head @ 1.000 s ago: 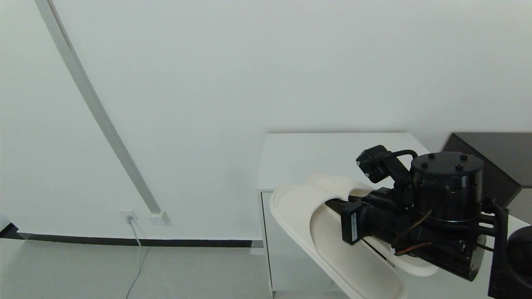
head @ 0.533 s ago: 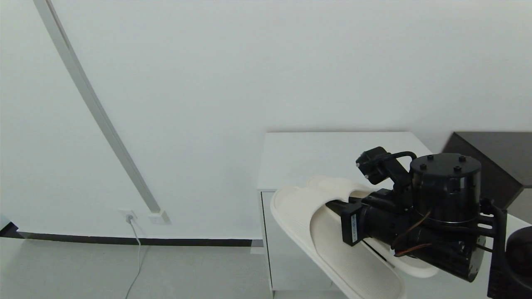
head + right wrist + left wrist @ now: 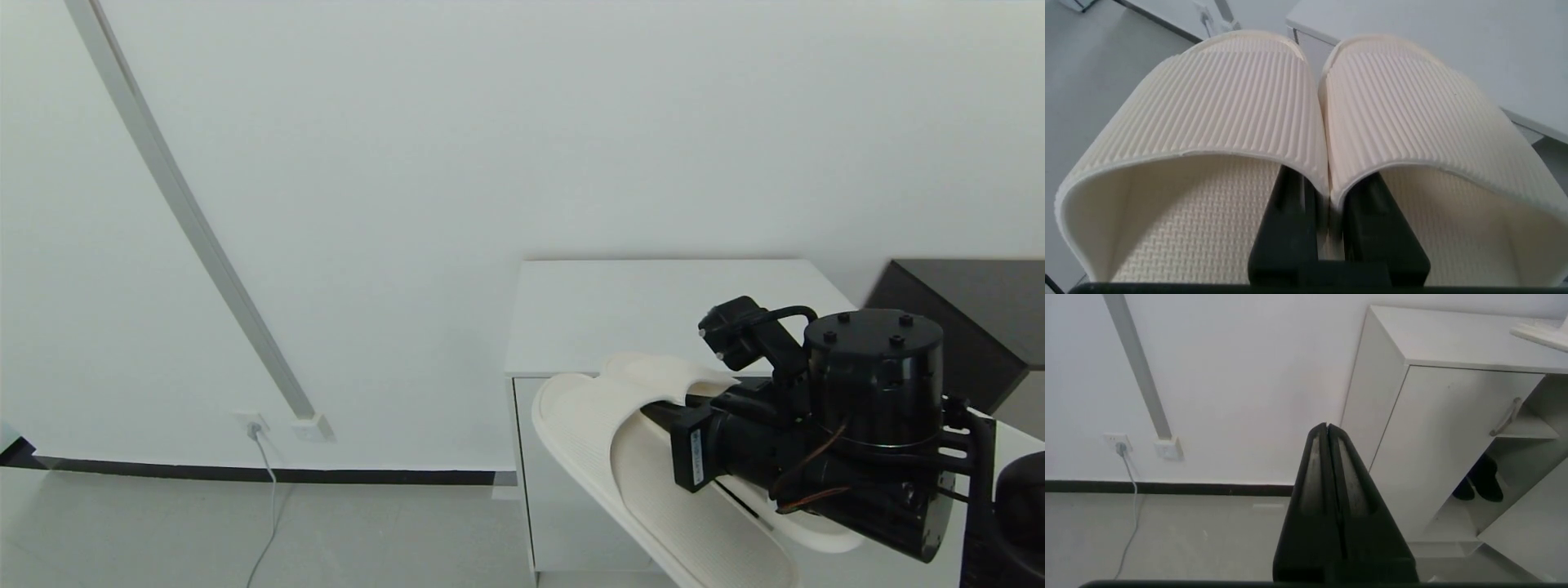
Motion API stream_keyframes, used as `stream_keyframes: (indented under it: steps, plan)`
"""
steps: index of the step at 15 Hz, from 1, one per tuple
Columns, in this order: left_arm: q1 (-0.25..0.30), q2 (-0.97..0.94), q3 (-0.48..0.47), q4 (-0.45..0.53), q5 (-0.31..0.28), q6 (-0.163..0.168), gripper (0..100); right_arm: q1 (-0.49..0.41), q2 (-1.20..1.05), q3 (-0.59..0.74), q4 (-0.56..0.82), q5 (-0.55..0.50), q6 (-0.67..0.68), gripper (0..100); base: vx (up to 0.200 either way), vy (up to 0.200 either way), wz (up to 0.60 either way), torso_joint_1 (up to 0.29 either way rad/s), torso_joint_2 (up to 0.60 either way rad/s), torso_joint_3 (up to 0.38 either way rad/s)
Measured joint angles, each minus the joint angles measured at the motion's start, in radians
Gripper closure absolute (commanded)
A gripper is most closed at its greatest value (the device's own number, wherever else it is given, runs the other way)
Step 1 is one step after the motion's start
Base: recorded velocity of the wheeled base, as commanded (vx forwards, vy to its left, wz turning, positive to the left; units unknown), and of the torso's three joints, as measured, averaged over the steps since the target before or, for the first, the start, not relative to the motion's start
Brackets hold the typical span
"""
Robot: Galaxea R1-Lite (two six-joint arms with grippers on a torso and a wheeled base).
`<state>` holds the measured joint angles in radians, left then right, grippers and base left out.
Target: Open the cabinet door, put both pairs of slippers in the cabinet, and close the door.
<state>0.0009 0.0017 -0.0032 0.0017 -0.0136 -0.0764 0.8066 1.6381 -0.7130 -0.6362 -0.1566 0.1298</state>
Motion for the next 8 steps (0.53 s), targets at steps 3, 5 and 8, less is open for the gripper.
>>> stream_keyframes:
  steps: [3, 5, 8]
  plan:
    - [0.000, 0.000, 0.000, 0.000, 0.000, 0.000, 100, 0.000, -0.002, 0.004, -0.001, 0.000, 0.000, 100, 0.000, -0.200, 0.00, -0.006, 0.00, -0.001]
    - [0.000, 0.000, 0.000, 0.000, 0.000, 0.000, 100, -0.002, -0.002, 0.007, -0.001, 0.000, 0.000, 100, 0.000, -0.200, 0.00, 0.015, 0.01, -0.002]
    - [0.000, 0.000, 0.000, 0.001, 0.000, 0.000, 100, -0.001, -0.002, 0.006, -0.001, 0.000, 0.000, 100, 0.000, -0.200, 0.00, 0.005, 0.00, 0.002]
